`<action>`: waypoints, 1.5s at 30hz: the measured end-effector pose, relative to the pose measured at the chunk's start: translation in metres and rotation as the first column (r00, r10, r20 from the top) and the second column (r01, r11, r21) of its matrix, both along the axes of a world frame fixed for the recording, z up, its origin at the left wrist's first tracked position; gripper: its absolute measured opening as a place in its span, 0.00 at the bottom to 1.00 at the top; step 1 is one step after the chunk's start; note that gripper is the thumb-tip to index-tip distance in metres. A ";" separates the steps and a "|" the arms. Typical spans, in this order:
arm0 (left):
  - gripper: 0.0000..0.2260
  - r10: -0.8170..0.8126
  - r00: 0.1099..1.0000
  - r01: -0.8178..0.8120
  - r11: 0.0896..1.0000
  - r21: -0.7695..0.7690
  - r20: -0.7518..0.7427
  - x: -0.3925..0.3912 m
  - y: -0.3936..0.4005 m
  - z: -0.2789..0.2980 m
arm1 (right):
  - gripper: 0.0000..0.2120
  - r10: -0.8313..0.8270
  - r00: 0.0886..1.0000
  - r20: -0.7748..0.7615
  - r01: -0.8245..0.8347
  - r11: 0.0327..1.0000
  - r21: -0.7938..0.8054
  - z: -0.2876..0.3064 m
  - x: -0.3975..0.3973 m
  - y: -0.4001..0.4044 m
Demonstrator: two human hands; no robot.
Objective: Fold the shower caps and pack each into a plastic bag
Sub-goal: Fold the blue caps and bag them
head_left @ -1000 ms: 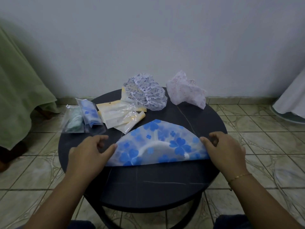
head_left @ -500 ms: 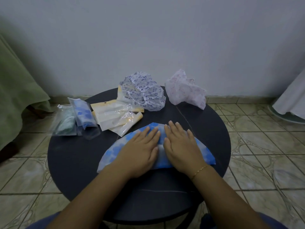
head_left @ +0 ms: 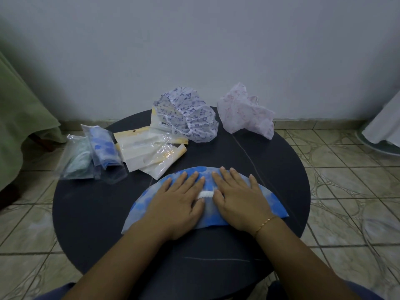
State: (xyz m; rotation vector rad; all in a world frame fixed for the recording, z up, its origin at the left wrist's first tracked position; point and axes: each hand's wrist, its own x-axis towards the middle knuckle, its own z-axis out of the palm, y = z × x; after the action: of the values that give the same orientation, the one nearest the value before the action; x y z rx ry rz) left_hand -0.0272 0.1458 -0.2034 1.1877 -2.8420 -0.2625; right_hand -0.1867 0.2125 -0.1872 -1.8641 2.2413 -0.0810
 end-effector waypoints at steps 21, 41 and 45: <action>0.41 0.084 0.996 -0.085 0.994 0.065 0.017 0.068 -0.001 0.009 | 0.25 -0.099 0.995 0.020 0.097 0.992 0.081 0.008 -0.041 0.022; 0.39 -0.054 0.995 0.048 0.996 -0.079 -0.081 -0.004 0.006 0.014 | 0.25 -0.025 0.999 0.022 0.027 0.997 -0.074 0.007 0.015 -0.001; 0.41 -0.038 0.999 0.038 0.999 -0.027 0.002 -0.004 0.002 0.006 | 0.25 -0.020 0.999 -0.028 0.019 1.000 -0.015 0.000 0.013 -0.002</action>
State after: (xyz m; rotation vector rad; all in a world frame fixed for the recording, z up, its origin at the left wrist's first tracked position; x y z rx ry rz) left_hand -0.0314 0.1476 -0.1971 1.1303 -2.8620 -0.2244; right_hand -0.1736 0.2102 -0.1870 -1.8625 2.2838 -0.0758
